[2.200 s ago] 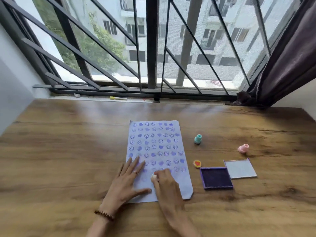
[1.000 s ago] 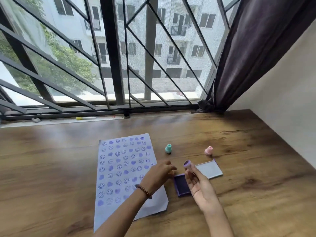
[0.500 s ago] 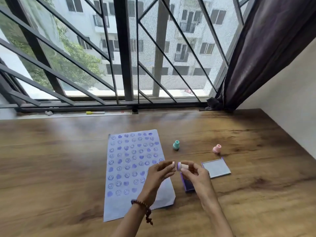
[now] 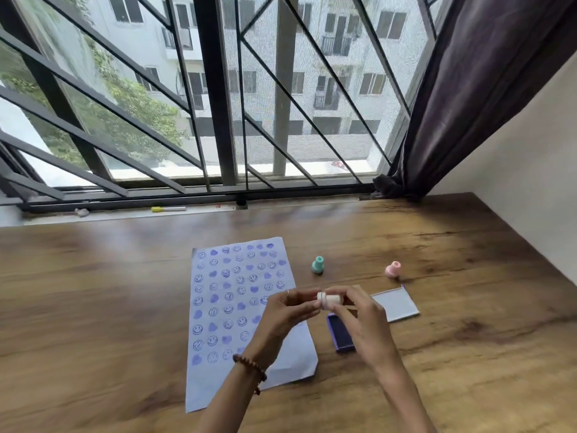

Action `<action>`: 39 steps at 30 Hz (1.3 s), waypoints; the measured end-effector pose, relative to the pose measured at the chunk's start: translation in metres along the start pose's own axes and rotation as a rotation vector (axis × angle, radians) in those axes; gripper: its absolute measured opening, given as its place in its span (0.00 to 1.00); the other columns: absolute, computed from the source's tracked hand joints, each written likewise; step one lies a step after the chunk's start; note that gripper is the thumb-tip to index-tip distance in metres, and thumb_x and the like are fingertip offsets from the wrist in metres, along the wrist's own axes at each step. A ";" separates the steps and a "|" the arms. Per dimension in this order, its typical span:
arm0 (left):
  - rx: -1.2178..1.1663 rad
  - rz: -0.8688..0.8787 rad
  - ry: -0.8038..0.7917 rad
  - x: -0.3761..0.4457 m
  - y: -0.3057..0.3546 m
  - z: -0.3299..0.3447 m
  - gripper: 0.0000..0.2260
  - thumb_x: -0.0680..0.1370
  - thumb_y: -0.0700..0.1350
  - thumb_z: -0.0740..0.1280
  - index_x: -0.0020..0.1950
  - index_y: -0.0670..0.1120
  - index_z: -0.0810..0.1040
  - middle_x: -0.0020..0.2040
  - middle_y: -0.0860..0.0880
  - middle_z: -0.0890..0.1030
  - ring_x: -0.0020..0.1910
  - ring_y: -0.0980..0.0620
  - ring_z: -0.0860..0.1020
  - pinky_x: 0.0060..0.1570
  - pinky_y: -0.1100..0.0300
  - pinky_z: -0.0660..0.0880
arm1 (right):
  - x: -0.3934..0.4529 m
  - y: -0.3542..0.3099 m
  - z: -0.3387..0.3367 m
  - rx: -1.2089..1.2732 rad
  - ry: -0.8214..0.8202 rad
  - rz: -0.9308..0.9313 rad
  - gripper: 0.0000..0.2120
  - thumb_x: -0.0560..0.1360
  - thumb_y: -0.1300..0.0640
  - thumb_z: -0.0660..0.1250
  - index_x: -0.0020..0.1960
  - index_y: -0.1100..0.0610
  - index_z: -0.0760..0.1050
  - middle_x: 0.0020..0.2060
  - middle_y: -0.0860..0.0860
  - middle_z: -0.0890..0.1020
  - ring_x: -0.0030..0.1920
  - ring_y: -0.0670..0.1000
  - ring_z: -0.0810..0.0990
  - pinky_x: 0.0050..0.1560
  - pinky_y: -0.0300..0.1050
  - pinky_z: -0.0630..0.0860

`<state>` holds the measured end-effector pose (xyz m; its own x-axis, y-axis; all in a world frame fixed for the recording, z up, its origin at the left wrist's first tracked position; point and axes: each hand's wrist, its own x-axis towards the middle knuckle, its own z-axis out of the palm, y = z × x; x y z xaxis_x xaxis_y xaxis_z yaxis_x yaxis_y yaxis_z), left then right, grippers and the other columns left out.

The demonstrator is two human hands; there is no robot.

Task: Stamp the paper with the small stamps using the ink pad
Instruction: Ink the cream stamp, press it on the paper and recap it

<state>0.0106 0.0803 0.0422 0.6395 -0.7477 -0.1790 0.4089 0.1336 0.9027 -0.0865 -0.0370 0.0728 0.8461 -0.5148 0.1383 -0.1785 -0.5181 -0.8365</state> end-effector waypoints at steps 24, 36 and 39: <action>0.349 0.059 0.116 0.073 -0.042 0.036 0.12 0.75 0.34 0.64 0.51 0.51 0.78 0.53 0.47 0.81 0.53 0.53 0.80 0.55 0.59 0.77 | 0.059 0.060 -0.006 -0.087 0.176 0.358 0.07 0.73 0.56 0.68 0.50 0.57 0.77 0.48 0.55 0.82 0.48 0.54 0.80 0.48 0.50 0.76; 0.473 -0.065 0.021 0.109 -0.037 0.058 0.14 0.76 0.35 0.61 0.61 0.44 0.74 0.60 0.44 0.78 0.58 0.52 0.76 0.62 0.54 0.73 | 0.102 0.093 -0.009 -0.345 0.208 0.327 0.08 0.74 0.59 0.66 0.52 0.60 0.76 0.51 0.58 0.80 0.53 0.58 0.76 0.50 0.49 0.71; 0.420 -0.079 0.148 0.093 -0.040 0.039 0.10 0.76 0.36 0.63 0.49 0.49 0.79 0.51 0.45 0.81 0.49 0.53 0.78 0.51 0.60 0.75 | 0.097 0.091 -0.010 -0.216 0.269 0.365 0.10 0.73 0.59 0.68 0.54 0.59 0.76 0.51 0.58 0.81 0.53 0.56 0.77 0.52 0.47 0.71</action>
<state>0.0283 -0.0198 0.0047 0.7156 -0.6400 -0.2800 0.1802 -0.2181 0.9591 -0.0253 -0.1410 0.0149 0.5543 -0.8322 0.0127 -0.5630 -0.3861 -0.7307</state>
